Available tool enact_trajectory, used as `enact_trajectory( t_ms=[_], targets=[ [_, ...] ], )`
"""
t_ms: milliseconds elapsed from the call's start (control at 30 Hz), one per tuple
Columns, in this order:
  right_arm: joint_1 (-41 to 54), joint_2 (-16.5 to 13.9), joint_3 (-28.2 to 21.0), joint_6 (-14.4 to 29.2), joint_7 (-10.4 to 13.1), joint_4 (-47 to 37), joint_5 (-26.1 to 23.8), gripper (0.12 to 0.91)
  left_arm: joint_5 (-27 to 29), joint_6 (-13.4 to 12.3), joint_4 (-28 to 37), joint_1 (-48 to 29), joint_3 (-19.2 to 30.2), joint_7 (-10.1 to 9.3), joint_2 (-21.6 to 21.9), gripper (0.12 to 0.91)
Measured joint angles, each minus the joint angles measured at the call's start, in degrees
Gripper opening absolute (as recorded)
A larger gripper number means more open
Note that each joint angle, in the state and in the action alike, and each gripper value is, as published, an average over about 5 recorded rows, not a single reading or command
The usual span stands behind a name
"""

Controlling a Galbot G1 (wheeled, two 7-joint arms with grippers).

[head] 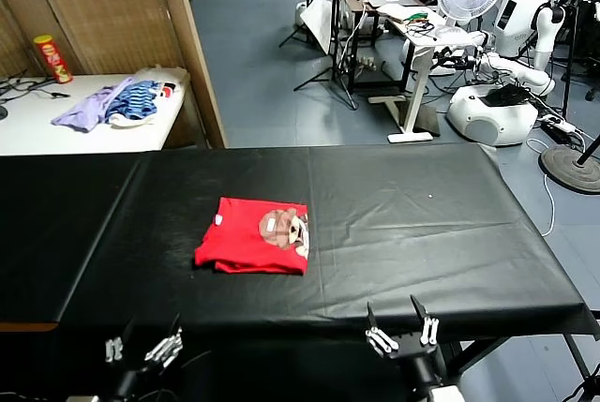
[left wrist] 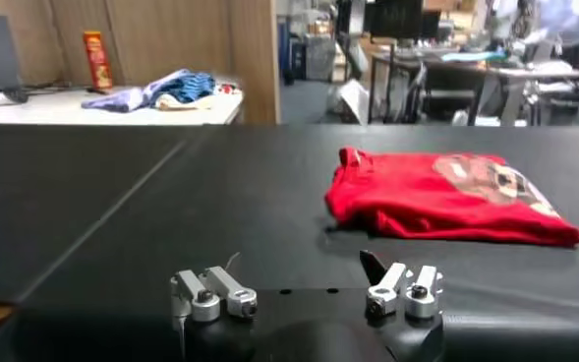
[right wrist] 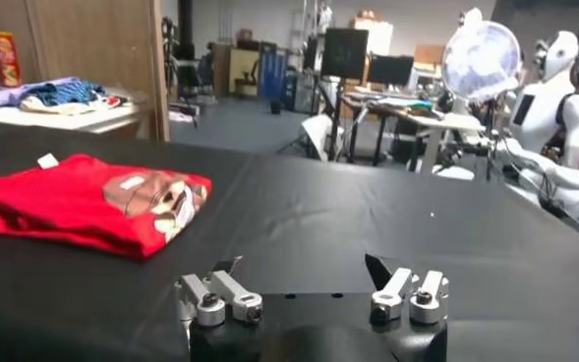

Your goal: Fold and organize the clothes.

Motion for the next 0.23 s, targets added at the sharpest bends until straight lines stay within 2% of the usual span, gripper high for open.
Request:
enact_trajectory(
  t_ms=[233],
  targets=[
    [-1.03, 0.06, 0.0, -0.08, 0.17, 0.45, 0.0, 0.798, 0.38, 1.52, -0.77, -0.12, 0.03, 0.22, -0.2, 0.798]
  ],
)
